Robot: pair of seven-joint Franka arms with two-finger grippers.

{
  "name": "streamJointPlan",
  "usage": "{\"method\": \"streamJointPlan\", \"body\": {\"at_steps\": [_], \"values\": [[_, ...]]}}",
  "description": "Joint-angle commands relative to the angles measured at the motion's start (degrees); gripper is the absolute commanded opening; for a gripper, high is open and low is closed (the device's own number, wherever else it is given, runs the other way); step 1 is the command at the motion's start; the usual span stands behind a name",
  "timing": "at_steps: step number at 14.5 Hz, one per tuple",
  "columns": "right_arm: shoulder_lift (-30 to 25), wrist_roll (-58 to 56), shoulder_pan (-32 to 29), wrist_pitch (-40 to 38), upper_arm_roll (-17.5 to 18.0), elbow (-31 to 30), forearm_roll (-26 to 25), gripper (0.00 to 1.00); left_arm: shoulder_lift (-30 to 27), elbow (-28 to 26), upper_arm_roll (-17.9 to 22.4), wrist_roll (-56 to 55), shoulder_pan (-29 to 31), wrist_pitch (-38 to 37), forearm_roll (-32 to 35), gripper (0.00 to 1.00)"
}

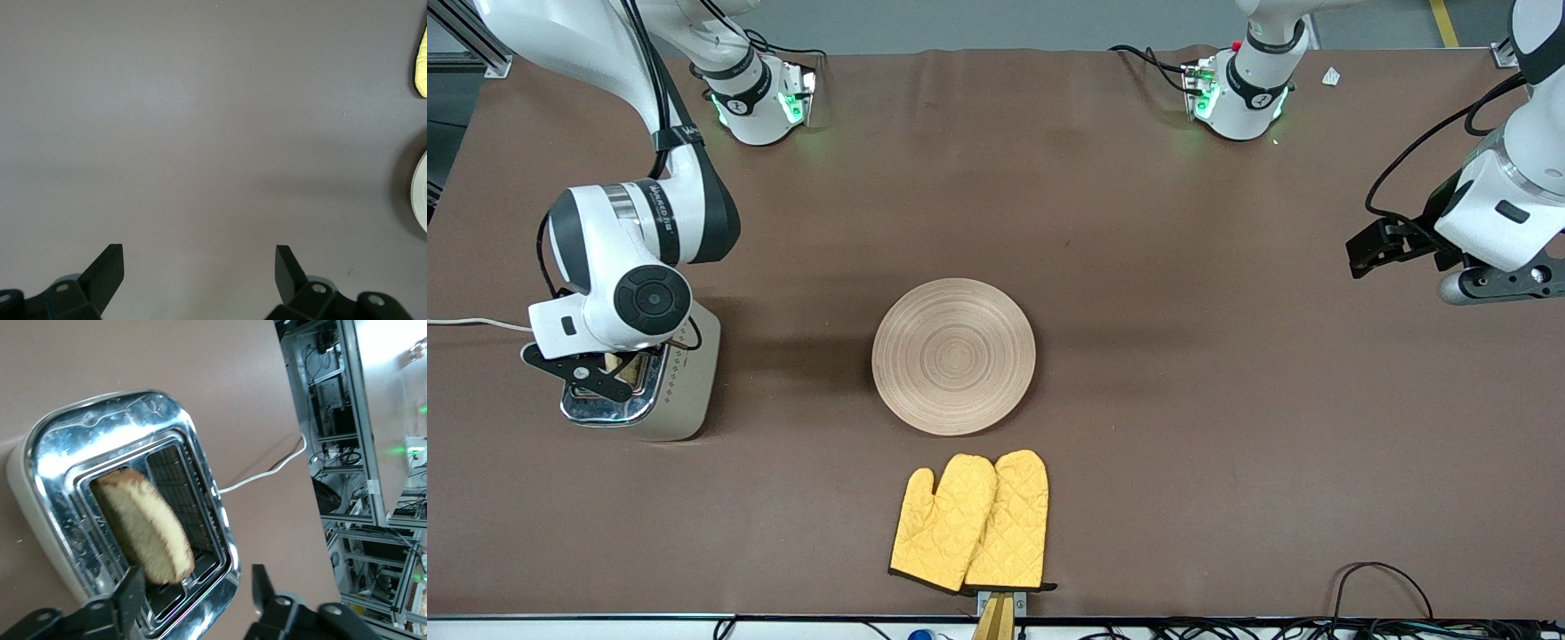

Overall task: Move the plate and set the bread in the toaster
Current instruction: 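Open the right gripper and lift it away from the toaster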

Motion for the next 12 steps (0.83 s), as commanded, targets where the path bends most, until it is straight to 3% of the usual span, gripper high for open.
{"method": "streamJointPlan", "body": {"at_steps": [1,6,8,12], "values": [[-0.9,-4.2,-2.0,0.0,0.8,2.0,5.2,1.0,-0.8,0.4,-0.1,1.4,0.4,-1.0,-0.9,1.0],[-6.1,-19.9,-5.2,-1.5,0.5,6.4,17.8,1.0,-0.8,0.5,0.0,1.5,0.5,-1.0,-0.9,1.0],[-8.5,-22.2,-8.1,-2.4,0.6,7.5,25.0,1.0,-0.8,0.4,0.0,1.5,0.5,-1.0,-0.9,1.0],[-15.2,-33.2,-12.5,-4.9,0.5,7.5,32.2,1.0,-0.8,0.4,0.0,1.5,0.5,-1.0,-0.8,1.0]]}}
